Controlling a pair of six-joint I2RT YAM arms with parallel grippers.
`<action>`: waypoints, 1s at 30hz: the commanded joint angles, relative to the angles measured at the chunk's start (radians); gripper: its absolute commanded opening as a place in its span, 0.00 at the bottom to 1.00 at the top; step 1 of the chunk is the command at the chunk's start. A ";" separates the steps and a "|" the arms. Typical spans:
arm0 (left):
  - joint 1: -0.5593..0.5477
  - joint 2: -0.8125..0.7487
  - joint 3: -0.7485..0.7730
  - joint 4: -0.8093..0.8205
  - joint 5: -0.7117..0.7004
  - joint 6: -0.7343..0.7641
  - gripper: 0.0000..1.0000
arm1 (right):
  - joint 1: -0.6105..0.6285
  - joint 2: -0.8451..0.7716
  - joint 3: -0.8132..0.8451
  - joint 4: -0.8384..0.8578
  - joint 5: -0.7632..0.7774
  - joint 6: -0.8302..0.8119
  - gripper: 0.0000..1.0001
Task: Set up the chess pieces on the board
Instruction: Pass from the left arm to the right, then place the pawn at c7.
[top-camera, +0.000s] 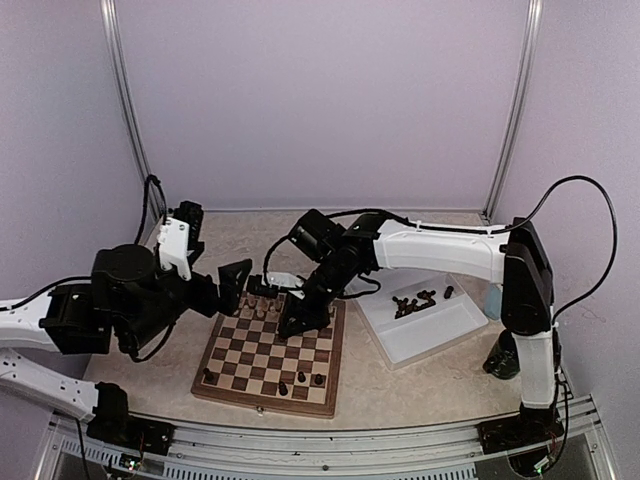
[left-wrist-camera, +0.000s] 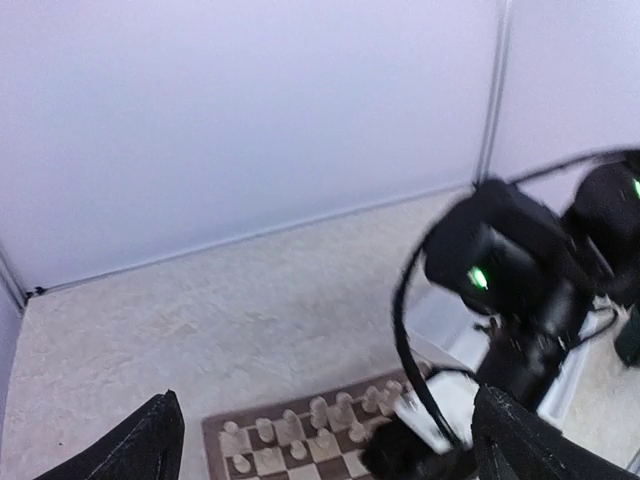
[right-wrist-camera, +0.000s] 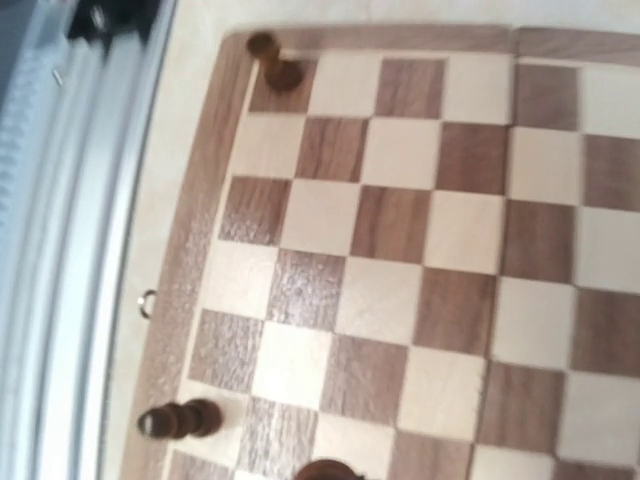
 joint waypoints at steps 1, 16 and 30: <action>0.075 -0.120 -0.080 0.165 -0.110 0.165 0.99 | 0.073 0.059 0.069 -0.072 0.176 -0.079 0.05; 0.258 -0.259 -0.213 0.239 -0.041 0.207 0.99 | 0.177 0.178 0.140 -0.154 0.327 -0.144 0.05; 0.258 -0.229 -0.208 0.238 -0.041 0.227 0.99 | 0.203 0.177 0.109 -0.173 0.312 -0.167 0.05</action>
